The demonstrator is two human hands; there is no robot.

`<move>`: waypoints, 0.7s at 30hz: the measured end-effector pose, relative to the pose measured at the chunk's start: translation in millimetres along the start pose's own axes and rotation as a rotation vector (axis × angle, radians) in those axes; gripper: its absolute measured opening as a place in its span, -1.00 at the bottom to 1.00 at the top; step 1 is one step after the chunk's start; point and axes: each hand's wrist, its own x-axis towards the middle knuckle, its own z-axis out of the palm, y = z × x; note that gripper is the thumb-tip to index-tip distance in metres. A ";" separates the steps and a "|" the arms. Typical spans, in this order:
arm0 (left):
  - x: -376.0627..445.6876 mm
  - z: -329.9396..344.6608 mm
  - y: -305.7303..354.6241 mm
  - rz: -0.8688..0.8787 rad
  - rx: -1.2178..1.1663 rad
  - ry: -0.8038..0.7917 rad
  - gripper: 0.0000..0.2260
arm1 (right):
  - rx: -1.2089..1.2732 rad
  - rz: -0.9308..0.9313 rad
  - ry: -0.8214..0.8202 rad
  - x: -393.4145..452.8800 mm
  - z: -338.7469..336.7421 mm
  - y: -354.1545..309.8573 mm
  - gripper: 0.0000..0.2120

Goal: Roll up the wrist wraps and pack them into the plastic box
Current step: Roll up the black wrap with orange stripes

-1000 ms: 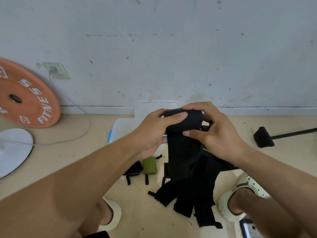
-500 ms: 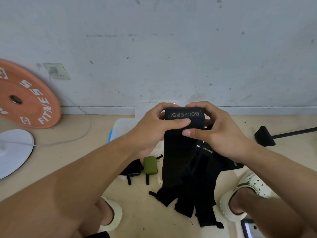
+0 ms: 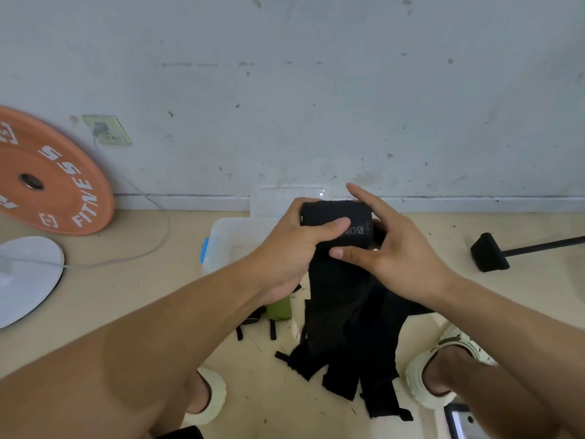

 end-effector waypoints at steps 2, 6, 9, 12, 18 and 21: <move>1.3 -1.2 0.7 0.033 0.023 0.008 -0.64 | 0.024 0.047 -0.040 3.3 -5.4 -5.7 -0.19; 2.3 -4.7 7.6 0.041 0.012 -0.032 -0.62 | 0.092 -0.007 -0.021 4.5 -10.6 -13.2 -0.44; 2.7 -5.5 9.6 0.005 0.034 -0.076 -0.50 | 0.130 -0.066 0.020 3.1 -8.8 -9.2 -0.47; 2.9 -4.9 8.2 -0.035 0.062 -0.098 -0.43 | 0.135 -0.108 0.053 2.8 -6.7 -5.8 -0.44; 3.8 -4.6 10.9 -0.003 0.007 -0.011 -0.63 | 0.106 -0.153 0.027 3.8 -4.3 -3.4 -0.43; 4.6 -6.8 10.8 0.042 0.021 0.014 -0.72 | 0.176 -0.099 -0.003 5.7 -5.4 -5.9 -0.48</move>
